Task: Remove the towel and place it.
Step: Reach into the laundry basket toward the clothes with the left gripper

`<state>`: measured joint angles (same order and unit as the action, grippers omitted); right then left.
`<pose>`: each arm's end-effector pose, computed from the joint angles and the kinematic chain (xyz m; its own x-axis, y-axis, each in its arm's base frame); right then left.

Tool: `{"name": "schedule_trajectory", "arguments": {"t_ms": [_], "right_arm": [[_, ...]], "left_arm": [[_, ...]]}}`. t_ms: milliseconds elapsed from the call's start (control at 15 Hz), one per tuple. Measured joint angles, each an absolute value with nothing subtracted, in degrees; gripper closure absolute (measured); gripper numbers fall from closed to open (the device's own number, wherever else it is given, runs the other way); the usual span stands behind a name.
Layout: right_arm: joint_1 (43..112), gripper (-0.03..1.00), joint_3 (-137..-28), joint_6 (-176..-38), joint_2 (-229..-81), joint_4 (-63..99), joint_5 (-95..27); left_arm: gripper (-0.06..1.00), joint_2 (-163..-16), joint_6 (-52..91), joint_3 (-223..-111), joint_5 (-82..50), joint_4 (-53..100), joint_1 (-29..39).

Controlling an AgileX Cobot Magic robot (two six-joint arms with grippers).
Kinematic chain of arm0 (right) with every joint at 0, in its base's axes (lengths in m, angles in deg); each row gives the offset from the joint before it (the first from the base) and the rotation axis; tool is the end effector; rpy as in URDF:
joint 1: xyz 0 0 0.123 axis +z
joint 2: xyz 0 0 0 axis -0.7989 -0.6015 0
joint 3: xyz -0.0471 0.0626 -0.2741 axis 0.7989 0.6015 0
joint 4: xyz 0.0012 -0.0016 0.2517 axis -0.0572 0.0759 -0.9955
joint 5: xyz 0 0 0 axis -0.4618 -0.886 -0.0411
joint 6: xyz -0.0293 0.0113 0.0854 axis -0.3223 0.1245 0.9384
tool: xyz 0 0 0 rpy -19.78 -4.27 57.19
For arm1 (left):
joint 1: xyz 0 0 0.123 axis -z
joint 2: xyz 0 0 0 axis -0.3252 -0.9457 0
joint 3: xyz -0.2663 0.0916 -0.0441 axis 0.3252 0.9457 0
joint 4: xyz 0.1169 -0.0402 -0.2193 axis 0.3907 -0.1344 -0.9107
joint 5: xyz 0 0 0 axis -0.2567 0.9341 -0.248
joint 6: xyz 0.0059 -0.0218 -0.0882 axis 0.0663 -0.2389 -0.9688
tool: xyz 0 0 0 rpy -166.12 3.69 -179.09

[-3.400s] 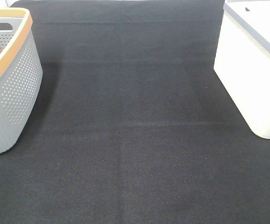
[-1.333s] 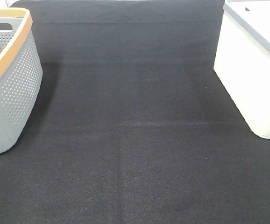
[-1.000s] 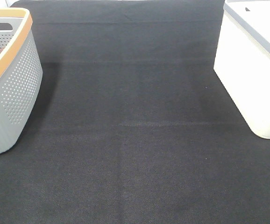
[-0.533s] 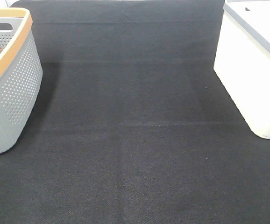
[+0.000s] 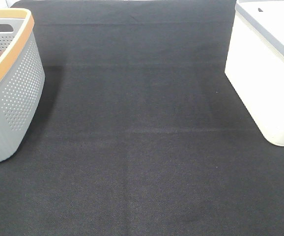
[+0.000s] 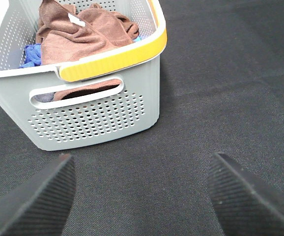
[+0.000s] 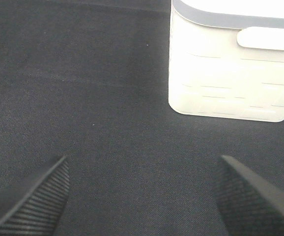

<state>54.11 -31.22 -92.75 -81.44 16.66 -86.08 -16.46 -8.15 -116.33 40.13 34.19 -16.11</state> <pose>-0.0075 0.0122 0.2790 -0.4344 -0.0775 -0.8974 -0.1713 0.9852 -0.0021 -0.0060 -0.0034 0.2802 -0.4236 0.1157 -0.8984 0.1271 0.9896 0.0675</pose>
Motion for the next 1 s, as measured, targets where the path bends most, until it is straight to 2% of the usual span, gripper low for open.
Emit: {"name": "schedule_trajectory", "arguments": {"t_ms": [600, 800, 1000], "right_arm": [[54.11, 0.2, -31.22, -92.75, -81.44, 16.66, -86.08], [54.11, 0.2, -31.22, -92.75, -81.44, 16.66, -86.08], [54.11, 0.2, -31.22, -92.75, -81.44, 16.66, -86.08]], "left_arm": [[0.23, -16.75, -10.32, -116.62, 38.47, 33.79, -16.11], [0.23, -24.54, -12.21, -117.13, 24.09, 37.4, -16.11], [0.23, -41.38, -20.01, -117.53, 10.8, 45.19, -16.11]]}}
